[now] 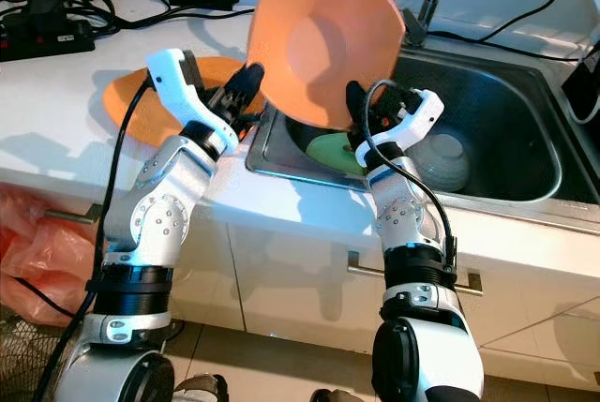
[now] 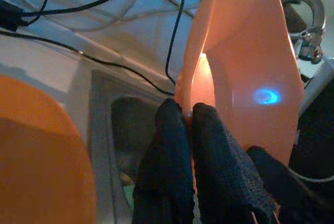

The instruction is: Kitchen organization

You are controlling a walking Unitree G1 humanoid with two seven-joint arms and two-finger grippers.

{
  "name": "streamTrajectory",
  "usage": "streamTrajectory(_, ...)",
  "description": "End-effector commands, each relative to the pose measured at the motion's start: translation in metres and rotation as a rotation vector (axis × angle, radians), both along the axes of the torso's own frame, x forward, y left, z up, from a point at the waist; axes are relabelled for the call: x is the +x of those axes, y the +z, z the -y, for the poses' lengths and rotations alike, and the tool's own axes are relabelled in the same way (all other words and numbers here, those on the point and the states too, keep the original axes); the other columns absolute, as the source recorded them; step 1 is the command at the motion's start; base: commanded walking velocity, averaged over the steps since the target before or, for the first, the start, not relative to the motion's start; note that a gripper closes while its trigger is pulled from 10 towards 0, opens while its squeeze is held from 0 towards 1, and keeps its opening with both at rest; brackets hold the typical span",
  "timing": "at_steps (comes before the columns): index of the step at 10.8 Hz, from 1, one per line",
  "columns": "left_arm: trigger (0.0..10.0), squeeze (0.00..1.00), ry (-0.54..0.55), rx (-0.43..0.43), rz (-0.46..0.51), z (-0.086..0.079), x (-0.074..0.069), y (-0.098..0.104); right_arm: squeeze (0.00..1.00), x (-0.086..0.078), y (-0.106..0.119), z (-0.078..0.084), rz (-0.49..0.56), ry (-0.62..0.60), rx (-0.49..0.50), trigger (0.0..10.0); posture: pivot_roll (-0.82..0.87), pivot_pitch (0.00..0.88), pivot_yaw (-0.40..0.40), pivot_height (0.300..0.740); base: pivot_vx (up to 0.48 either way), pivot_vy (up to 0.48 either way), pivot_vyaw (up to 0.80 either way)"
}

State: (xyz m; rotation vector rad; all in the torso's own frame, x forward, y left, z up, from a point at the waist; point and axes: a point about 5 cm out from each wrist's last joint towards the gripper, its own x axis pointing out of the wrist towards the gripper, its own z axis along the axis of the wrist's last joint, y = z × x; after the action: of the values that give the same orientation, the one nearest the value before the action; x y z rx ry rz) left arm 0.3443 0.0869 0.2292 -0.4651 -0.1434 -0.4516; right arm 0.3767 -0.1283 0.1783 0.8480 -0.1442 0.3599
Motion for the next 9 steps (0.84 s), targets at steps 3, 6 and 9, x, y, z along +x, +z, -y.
streamTrajectory(3,10.0,1.0,-0.073,0.074,-0.006,0.017,-0.003,-0.004,0.0,0.0,0.003,0.002,0.01,-0.009,0.008,0.0,0.12,0.086,-0.078,0.74,0.0,0.0,0.0)
streamTrajectory(6,10.0,1.0,-0.088,0.085,-0.016,0.019,-0.003,-0.006,0.0,0.001,0.005,0.008,-0.004,-0.033,0.073,0.0,0.11,0.084,-0.077,0.74,0.0,0.0,0.0)
streamTrajectory(9,10.0,0.0,-0.102,0.132,-0.03,0.022,-0.005,-0.01,0.0,0.005,0.008,0.023,-0.027,-0.136,0.148,0.0,0.12,0.084,-0.078,0.74,0.0,0.0,0.0)
